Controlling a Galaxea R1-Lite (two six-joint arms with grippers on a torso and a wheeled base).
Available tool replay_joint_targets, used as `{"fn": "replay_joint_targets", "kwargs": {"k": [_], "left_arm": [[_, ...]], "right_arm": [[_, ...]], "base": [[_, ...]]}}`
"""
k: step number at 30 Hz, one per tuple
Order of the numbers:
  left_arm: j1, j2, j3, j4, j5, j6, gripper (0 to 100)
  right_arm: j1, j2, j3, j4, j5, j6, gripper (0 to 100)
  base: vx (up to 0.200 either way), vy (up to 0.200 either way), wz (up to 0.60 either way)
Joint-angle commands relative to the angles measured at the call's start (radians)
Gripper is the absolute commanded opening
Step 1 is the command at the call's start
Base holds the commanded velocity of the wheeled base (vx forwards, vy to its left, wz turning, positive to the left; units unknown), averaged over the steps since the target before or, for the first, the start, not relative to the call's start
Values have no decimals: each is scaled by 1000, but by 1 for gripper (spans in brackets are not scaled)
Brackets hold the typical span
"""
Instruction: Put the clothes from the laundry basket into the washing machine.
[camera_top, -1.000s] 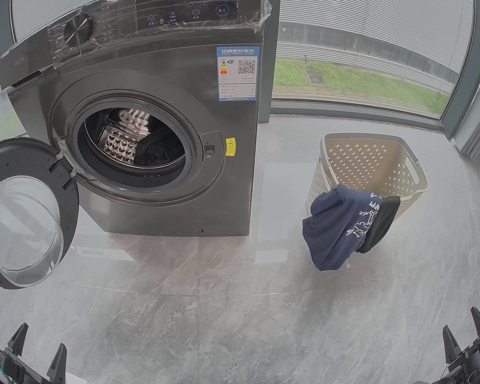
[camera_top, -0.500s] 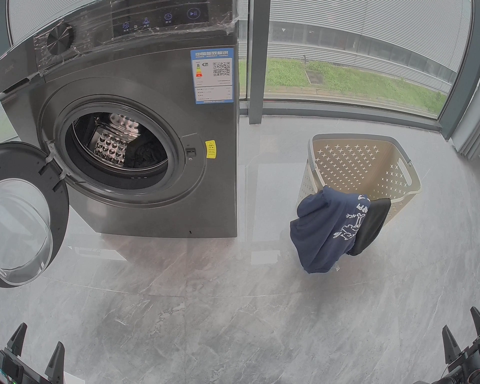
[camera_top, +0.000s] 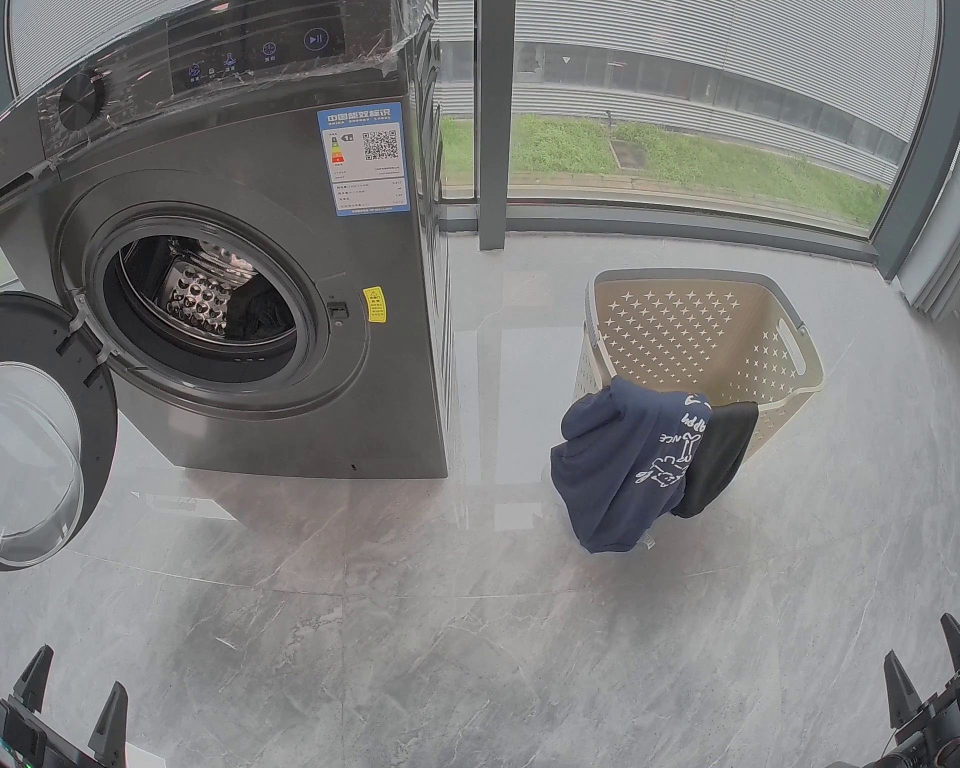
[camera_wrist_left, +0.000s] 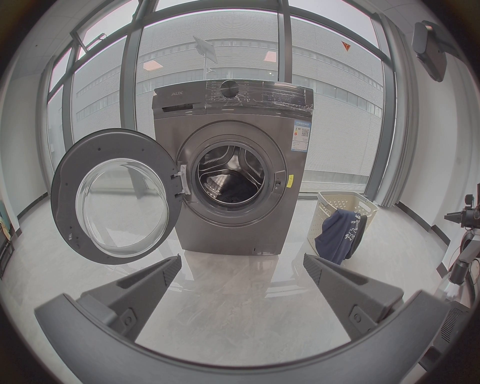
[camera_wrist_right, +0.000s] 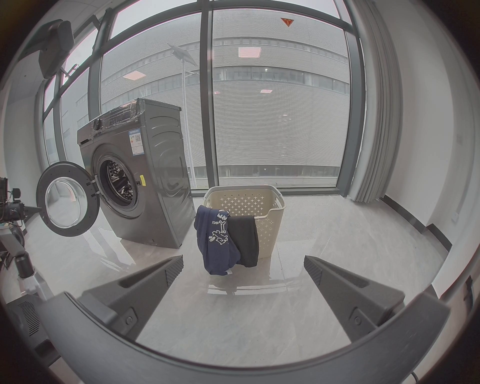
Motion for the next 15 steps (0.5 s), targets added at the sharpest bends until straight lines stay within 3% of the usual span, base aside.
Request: {"fn": "replay_joint_targets", "kwargs": {"k": [1, 5, 11, 15], "left_arm": [[-1, -5, 16, 0, 2, 0, 100], [-1, -7, 16, 0, 3, -3, 100], [-1, -5, 16, 0, 5, -5, 100], [-1, -7, 16, 2, 5, -5, 100]], "right_arm": [[0, -15, 18, 0, 0, 0, 100], [0, -15, 18, 0, 0, 0, 100], [0, -15, 18, 0, 0, 0, 100], [0, -15, 18, 0, 0, 0, 100]], "base": [[0, -200, 0], [0, -200, 0], [0, 0, 0], [0, -150, 0]]}}
